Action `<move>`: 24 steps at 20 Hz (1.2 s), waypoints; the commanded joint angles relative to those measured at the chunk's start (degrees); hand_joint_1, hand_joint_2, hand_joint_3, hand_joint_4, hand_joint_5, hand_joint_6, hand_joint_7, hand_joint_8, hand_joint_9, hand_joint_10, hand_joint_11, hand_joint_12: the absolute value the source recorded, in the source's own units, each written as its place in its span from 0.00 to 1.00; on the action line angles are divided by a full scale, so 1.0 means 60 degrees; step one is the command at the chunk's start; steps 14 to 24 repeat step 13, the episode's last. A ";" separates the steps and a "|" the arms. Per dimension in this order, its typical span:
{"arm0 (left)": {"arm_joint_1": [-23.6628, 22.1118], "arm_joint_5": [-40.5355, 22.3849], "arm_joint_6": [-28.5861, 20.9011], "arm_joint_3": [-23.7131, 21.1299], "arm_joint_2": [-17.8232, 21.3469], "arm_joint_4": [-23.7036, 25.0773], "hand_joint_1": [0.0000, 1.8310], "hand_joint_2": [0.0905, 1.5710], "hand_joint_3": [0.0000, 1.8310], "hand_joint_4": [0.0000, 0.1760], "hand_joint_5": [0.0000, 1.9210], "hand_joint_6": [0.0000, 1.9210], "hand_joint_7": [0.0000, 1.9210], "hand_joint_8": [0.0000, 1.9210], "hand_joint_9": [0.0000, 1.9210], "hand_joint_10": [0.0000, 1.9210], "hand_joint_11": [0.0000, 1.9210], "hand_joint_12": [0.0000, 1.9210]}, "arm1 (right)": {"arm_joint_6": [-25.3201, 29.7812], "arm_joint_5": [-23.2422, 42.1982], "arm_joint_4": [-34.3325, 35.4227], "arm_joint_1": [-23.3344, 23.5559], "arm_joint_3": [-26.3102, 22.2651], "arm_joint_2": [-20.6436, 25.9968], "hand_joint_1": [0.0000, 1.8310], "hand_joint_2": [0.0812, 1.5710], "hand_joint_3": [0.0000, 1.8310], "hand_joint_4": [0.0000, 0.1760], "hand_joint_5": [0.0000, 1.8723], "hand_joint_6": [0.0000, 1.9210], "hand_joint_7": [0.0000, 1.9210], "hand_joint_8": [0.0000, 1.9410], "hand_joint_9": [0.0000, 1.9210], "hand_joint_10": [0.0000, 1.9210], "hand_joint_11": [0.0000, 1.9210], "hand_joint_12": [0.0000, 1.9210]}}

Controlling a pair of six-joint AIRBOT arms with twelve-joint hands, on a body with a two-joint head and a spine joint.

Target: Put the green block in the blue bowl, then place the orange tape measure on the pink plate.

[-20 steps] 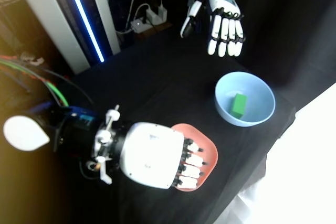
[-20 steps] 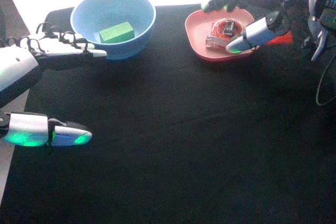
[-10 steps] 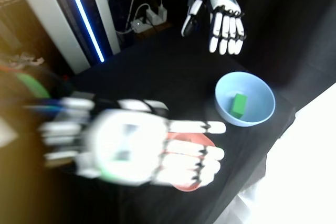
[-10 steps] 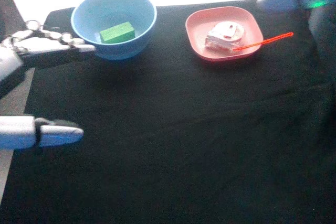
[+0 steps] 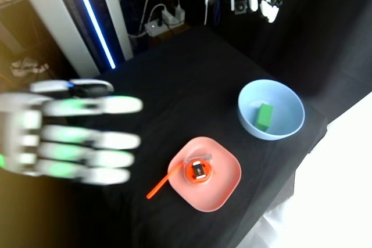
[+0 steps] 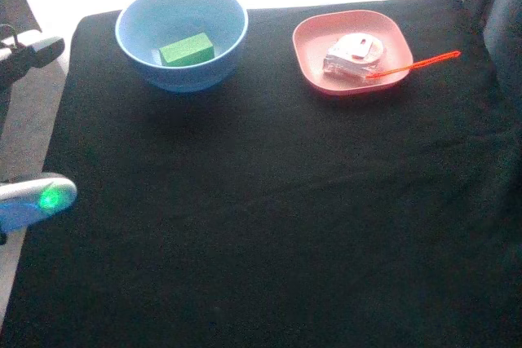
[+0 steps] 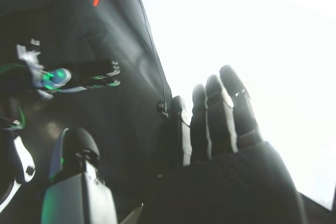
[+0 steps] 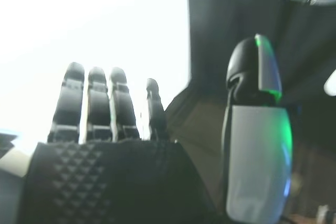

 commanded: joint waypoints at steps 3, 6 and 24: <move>0.0110 -0.1191 -0.0193 -0.0069 -0.0213 -0.0017 0.16 0.69 0.01 0.38 0.09 0.00 0.11 0.00 0.15 0.00 0.02 0.48 | 0.0060 0.1759 0.0160 -0.0078 -0.0174 -0.0018 0.43 0.55 0.00 1.00 0.04 0.00 0.04 0.01 0.02 0.01 0.00 0.00; 0.0148 -0.1192 -0.0266 -0.0058 -0.0286 -0.0101 0.15 0.71 0.00 0.42 0.08 0.00 0.09 0.00 0.12 0.00 0.00 0.42 | 0.0063 0.1759 0.0227 -0.0099 -0.0129 -0.0183 0.44 0.57 0.01 0.96 0.06 0.01 0.04 0.00 0.01 0.00 0.00 0.00; -0.1475 -0.1194 -0.0205 0.0481 -0.0598 0.0716 0.14 0.68 0.00 0.64 0.00 0.00 0.00 0.00 0.02 0.00 0.02 0.02 | 0.0728 0.1761 -0.0803 0.0377 0.0250 -0.0401 0.26 0.72 0.00 0.23 0.05 0.01 0.07 0.00 0.07 0.01 0.04 0.02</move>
